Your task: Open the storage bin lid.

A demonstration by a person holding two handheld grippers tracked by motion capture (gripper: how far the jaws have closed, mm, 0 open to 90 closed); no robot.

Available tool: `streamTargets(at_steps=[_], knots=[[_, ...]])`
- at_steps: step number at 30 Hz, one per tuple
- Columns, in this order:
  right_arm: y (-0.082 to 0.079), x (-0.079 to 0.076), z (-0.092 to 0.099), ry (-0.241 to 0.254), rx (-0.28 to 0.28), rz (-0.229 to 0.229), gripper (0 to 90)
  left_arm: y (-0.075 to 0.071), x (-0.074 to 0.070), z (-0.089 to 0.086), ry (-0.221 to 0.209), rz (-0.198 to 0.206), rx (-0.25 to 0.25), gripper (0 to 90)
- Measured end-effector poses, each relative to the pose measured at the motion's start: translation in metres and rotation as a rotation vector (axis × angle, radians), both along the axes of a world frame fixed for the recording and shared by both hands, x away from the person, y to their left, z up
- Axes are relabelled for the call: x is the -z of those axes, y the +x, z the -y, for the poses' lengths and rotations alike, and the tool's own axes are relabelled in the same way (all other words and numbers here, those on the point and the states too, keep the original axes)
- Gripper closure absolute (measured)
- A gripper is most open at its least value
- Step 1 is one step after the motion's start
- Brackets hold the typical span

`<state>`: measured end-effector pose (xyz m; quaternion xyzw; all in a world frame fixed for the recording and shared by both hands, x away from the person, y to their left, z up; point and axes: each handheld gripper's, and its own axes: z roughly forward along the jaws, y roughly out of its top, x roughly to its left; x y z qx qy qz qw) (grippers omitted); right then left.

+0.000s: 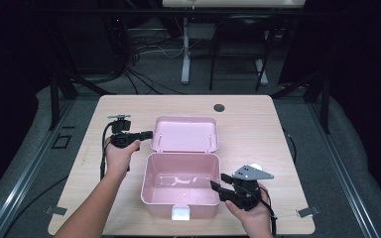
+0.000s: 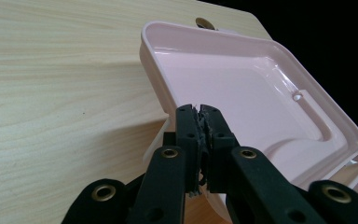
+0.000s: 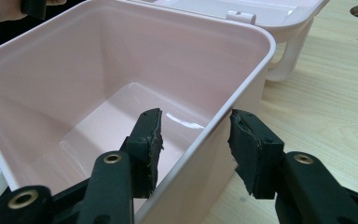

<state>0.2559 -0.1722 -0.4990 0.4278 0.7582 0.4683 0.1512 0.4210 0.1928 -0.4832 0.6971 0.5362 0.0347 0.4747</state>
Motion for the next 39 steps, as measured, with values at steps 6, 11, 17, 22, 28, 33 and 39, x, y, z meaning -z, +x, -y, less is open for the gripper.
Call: streamTargets(at_steps=[6,11,17,22,28,33,39], knots=[[-0.001,-0.004,0.004,0.024,0.007,0.023,54.0,-0.009,-0.009,-0.006,-0.009,0.041,-0.003,80.4],[-0.001,-0.007,0.009,0.045,0.023,0.030,53.5,-0.024,-0.011,-0.015,-0.015,0.080,0.001,73.8],[0.000,-0.011,0.016,0.059,0.043,0.052,52.9,-0.047,-0.004,-0.024,0.014,0.125,0.000,68.6],[0.000,-0.016,0.023,0.074,0.063,0.074,52.4,-0.057,-0.003,-0.027,0.037,0.131,0.021,63.4],[0.000,-0.016,0.030,0.061,0.083,0.088,51.0,-0.062,-0.003,-0.030,0.047,0.131,0.041,60.0],[0.001,-0.017,0.033,0.030,0.104,0.127,50.2,-0.066,0.000,-0.029,0.066,0.127,0.058,59.7],[0.004,-0.018,0.039,0.050,0.113,0.130,49.6,-0.069,-0.003,-0.029,0.071,0.131,0.075,58.1]])
